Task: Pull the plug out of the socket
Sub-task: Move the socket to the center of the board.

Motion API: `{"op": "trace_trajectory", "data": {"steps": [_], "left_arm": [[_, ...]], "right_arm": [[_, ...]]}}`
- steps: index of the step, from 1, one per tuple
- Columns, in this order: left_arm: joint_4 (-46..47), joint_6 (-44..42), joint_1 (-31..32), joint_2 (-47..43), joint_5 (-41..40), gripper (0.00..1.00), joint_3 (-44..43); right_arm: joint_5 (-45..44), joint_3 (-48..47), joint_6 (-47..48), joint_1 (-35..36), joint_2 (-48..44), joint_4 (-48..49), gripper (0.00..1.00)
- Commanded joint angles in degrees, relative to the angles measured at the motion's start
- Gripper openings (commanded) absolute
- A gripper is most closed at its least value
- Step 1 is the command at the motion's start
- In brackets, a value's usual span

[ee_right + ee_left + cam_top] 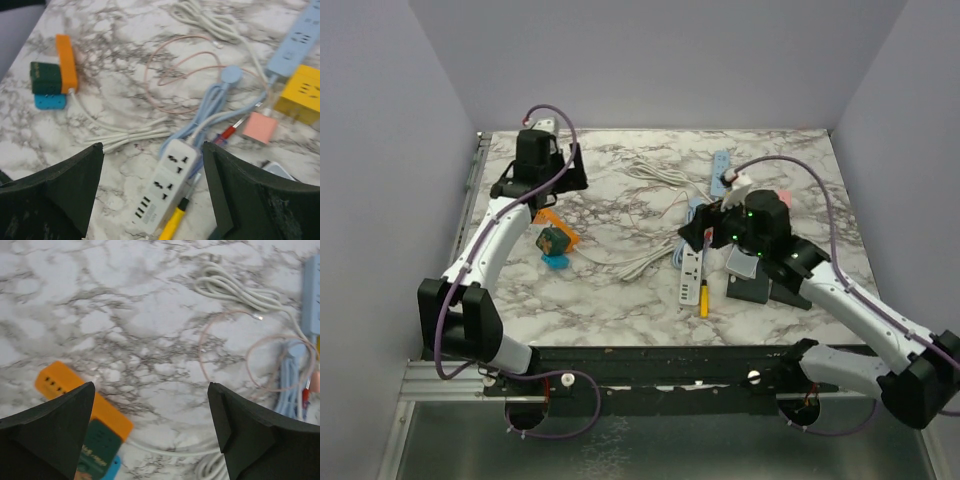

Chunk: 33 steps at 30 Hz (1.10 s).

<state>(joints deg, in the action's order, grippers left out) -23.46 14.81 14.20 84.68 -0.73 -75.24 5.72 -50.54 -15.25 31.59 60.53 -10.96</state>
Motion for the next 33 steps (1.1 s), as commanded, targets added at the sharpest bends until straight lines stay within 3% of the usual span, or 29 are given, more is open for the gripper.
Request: {"op": "trace_trajectory", "data": {"steps": [1,4,5,6,7,15,33], "left_arm": [[3.96,1.42,-9.54,-2.57,2.95,0.99,6.37],[6.99,2.3,-14.92,-2.65,5.36,0.99,9.81],[7.77,2.76,-16.62,-2.56,6.18,0.99,10.78],[7.88,2.98,-18.16,-2.29,7.62,0.99,11.26],[7.9,3.47,-19.21,-2.44,8.12,0.99,11.72],[8.09,2.89,-20.7,-4.73,5.49,0.99,12.79],[8.61,4.0,-20.8,-3.74,7.65,0.99,13.19]], "right_arm": [[-6.17,-3.1,1.6,12.33,8.45,5.91,0.84],[-9.12,-6.88,2.24,18.04,16.79,7.56,0.81],[-10.1,-8.52,2.8,13.33,19.97,7.76,0.79],[-11.05,-10.4,3.15,20.59,23.09,7.98,0.78],[-11.5,-12.07,3.59,22.34,25.86,8.31,0.76],[-10.85,-25.62,6.93,25.82,44.21,9.26,0.64],[-10.56,-36.02,12.38,28.03,62.58,13.16,0.55]]}}
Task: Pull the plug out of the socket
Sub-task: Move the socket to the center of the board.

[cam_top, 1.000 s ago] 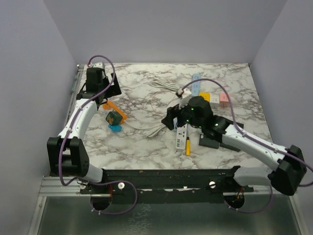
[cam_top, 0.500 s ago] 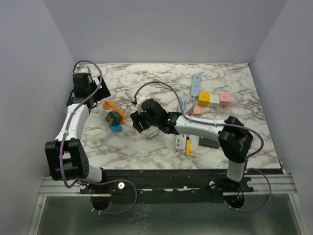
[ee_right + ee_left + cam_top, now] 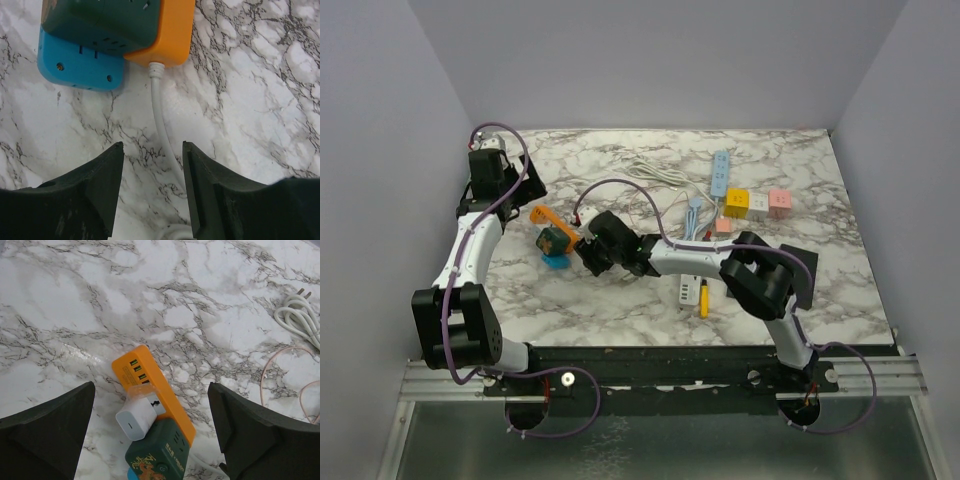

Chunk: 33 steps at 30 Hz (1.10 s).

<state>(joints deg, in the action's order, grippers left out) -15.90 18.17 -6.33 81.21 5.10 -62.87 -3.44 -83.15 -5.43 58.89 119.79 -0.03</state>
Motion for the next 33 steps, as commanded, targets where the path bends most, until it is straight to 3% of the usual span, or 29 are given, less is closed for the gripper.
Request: {"op": "trace_trajectory", "data": {"steps": [1,10,14,17,23,33], "left_arm": [[1.05,0.69,-0.34,-0.21,1.78,0.99,0.9],[1.18,0.59,-0.35,-0.19,1.7,0.99,0.91],[1.14,0.61,-0.35,-0.17,1.7,0.99,1.0],[1.2,0.8,-0.35,-0.28,1.93,0.99,1.08],[2.56,2.45,-0.41,-1.33,2.42,0.99,2.39],[11.17,10.09,2.42,-6.56,7.55,0.99,12.73]], "right_arm": [[-1.7,-4.03,3.0,0.78,4.16,2.19,0.54],[-5.51,-8.83,4.9,1.35,9.84,1.29,0.44],[-8.44,-7.22,4.86,1.91,8.88,2.17,0.15],[-11.07,-4.99,2.52,2.1,6.84,1.92,0.02],[-17.1,2.44,-7.01,2.29,0.58,0.81,0.01],[-26.02,13.35,-20.56,5.89,-6.91,-3.46,0.01]]}}
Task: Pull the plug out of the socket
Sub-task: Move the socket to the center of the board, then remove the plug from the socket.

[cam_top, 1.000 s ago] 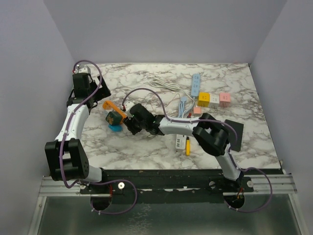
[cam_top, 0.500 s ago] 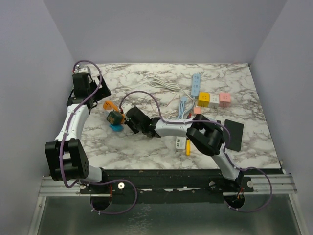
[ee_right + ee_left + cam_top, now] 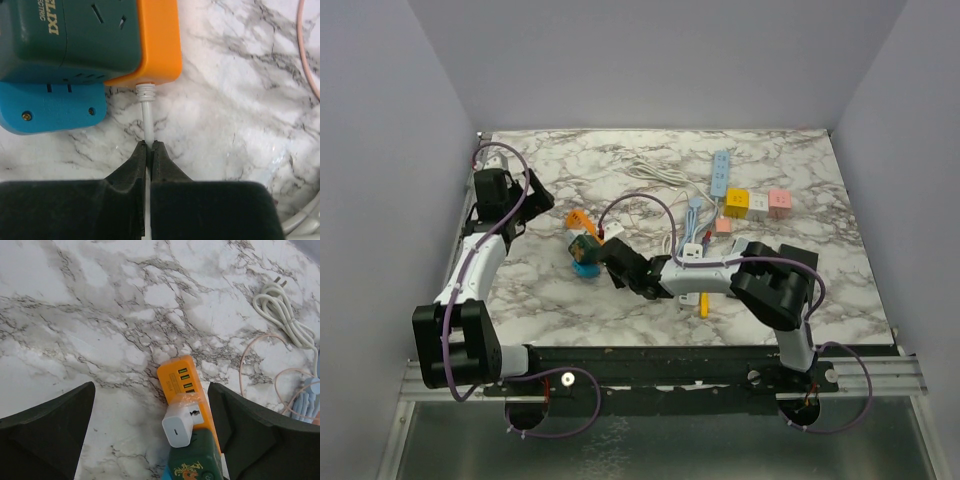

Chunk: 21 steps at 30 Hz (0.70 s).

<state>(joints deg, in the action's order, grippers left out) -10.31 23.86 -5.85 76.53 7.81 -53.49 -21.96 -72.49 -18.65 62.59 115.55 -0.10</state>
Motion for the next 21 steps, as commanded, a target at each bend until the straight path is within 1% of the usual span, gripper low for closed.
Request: {"op": "trace_trajectory", "data": {"steps": [1,5,10,17,21], "left_arm": [[5.76,4.89,2.31,-1.69,5.71,0.99,4.05],[7.41,7.39,2.64,-1.63,9.44,0.99,7.99],[11.35,9.36,4.27,-0.61,15.72,0.99,12.03],[11.45,8.6,7.48,4.13,19.58,0.85,10.88],[11.45,8.47,7.91,5.16,19.99,0.82,11.04]], "right_arm": [[-7.87,3.11,-8.51,2.5,-2.77,-3.72,0.01],[-7.71,3.76,-12.42,3.08,-2.7,-5.27,0.01],[-7.65,4.89,-13.95,4.05,-2.96,-4.4,0.01],[-8.04,5.6,-14.17,4.15,-3.4,-3.95,0.01],[-8.03,5.68,-14.49,4.17,-3.4,-3.99,0.01]]}}
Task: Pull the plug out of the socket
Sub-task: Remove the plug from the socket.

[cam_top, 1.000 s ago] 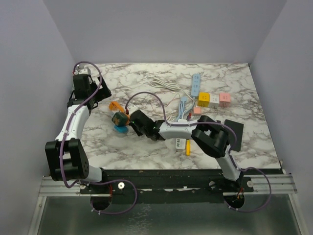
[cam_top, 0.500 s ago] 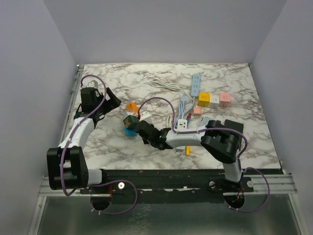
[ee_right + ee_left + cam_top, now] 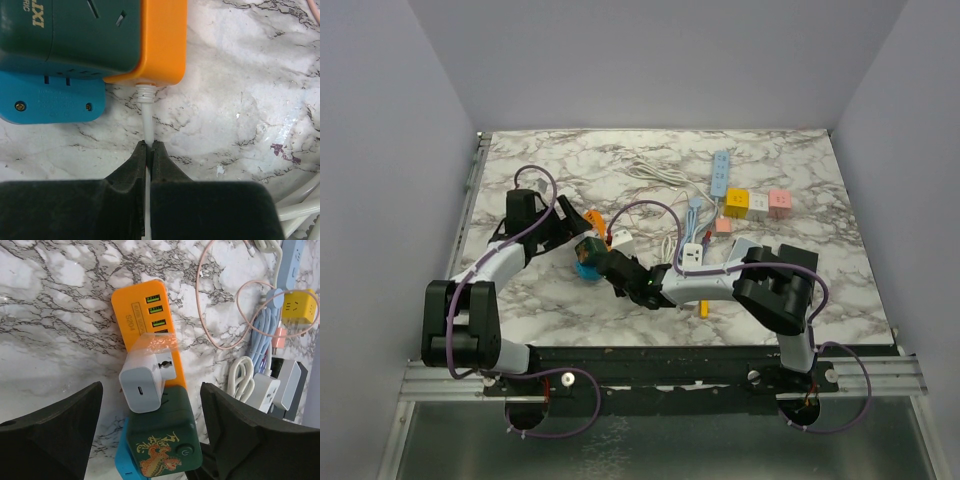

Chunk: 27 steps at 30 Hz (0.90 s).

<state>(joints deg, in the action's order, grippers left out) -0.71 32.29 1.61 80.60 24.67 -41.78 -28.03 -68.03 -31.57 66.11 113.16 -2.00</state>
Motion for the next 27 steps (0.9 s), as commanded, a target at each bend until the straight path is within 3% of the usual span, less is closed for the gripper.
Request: {"op": "trace_trajectory", "data": {"steps": [1,5,23,27], "left_arm": [[1.85,0.07,0.5,1.49,3.44,0.8,-0.74],[1.81,0.04,0.88,3.0,3.95,0.68,-1.15],[1.41,0.2,0.92,5.96,3.48,0.51,-1.73],[1.41,0.16,1.37,6.79,3.68,0.39,-1.9]], "right_arm": [[-1.95,1.28,-1.56,0.62,-1.09,-2.0,0.01],[-1.85,1.34,-1.4,0.63,-1.04,-1.77,0.01],[-1.46,1.49,-1.04,0.62,-1.19,-1.27,0.01],[-1.18,1.5,-0.84,0.62,-1.1,-0.81,0.01]]}}
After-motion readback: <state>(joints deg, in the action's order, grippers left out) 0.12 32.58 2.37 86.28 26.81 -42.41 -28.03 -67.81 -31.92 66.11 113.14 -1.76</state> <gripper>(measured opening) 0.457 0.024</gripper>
